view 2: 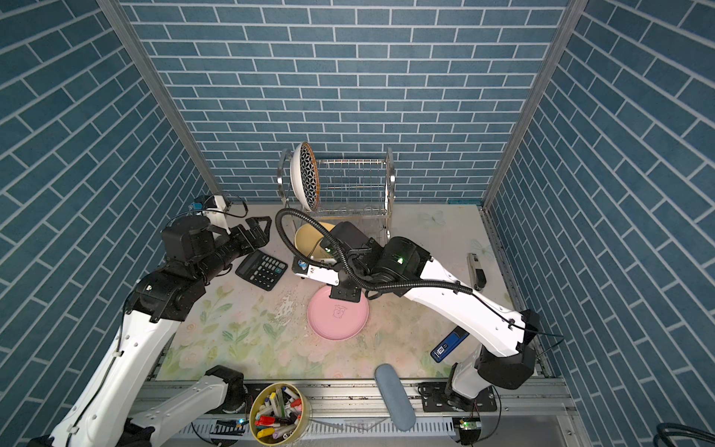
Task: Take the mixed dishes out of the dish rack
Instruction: 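Lower the yellow plate toward the table while the left gripper reaches toward it, then grasp the yellow plate rim with the left gripper while the right holds it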
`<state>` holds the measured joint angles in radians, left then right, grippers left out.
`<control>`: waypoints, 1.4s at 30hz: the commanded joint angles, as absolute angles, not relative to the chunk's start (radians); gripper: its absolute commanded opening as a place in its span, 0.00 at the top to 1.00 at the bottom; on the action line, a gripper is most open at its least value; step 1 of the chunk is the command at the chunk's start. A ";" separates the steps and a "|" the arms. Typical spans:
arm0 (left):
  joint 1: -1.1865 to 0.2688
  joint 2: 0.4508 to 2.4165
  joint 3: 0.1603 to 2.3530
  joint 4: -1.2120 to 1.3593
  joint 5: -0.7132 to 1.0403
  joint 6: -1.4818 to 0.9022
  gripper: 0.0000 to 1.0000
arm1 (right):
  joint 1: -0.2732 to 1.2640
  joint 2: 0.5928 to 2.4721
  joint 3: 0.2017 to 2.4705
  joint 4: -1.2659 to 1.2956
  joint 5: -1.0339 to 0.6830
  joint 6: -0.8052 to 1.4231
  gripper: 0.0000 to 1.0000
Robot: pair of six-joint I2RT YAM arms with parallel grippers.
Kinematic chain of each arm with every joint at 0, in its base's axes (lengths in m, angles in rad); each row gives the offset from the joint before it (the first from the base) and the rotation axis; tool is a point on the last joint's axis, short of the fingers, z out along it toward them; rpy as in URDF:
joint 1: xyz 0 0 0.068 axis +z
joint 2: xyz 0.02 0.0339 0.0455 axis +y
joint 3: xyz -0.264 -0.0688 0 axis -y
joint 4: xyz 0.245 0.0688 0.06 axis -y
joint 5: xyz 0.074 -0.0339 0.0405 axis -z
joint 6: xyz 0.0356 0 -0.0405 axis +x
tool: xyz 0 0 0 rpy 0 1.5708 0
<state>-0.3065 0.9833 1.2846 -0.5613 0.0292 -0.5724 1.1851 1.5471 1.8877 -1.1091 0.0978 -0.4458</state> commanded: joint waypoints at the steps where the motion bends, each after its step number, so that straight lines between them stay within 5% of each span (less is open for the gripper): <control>1: -0.303 1.020 1.337 -0.622 0.163 -0.591 0.04 | 1.212 1.539 1.877 -1.067 0.204 -0.517 1.00; 16: -0.302 1.146 1.415 -0.696 0.465 -0.605 0.21 | 1.283 1.565 1.851 -1.063 0.225 -0.581 1.00; 24: -0.302 1.188 1.420 -0.775 0.502 -0.575 0.50 | 1.287 1.589 1.855 -1.070 0.251 -0.600 1.00; 32: -0.302 1.199 1.399 -0.790 0.502 -0.551 0.61 | 1.287 1.569 1.851 -1.051 0.239 -0.605 1.00; 39: -0.302 1.205 1.386 -0.771 0.513 -0.547 0.85 | 1.287 1.547 1.831 -1.022 0.236 -0.604 1.00; 42: -0.303 1.194 1.369 -0.734 0.525 -0.557 0.93 | 1.287 1.544 1.828 -1.014 0.217 -0.599 0.77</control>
